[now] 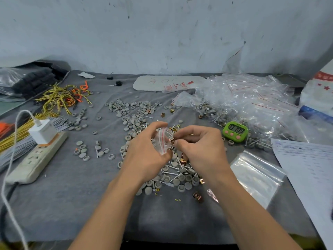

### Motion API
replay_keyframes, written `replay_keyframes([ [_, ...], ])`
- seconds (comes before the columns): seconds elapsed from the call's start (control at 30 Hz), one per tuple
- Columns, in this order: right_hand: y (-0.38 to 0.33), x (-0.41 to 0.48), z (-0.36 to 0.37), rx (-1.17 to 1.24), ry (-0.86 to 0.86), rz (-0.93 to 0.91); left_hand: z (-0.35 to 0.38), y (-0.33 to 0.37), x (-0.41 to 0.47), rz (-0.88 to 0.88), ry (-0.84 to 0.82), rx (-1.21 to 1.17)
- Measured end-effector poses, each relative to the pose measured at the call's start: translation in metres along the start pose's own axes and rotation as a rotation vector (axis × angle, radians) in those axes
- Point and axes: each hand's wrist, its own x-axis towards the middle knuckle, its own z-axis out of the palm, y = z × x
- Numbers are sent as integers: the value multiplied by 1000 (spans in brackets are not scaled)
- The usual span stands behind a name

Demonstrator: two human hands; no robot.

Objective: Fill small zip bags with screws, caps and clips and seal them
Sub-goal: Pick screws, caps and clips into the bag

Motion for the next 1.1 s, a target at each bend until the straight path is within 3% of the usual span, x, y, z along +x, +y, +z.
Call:
replay_keyframes([
  [0.2,-2,3,5,-67,74,-131,-3,-2,-2,13,2,7],
  [0.4,2,2,9,-242,-28,-299,1,4,-2,87,-103,3],
  [0.53,2,1,9,-192,-122,-261,5,6,-2,91,-153,-32],
  [0.63,-2,4,-3,-161,14,-242,3,3,0,66,-79,-5],
  [0.73,-2,6,-30,-283,116,-239,-2,0,1,79,-11,-18],
  [0.8,0,7,-49,-438,28,-200,-5,0,1,75,5,-30],
  [0.97,7,-1,-78,-821,-412,36,-4,2,1,57,0,-40],
  [1.1,15,-9,-74,-996,-456,-5,-1,5,1,42,-7,-41],
])
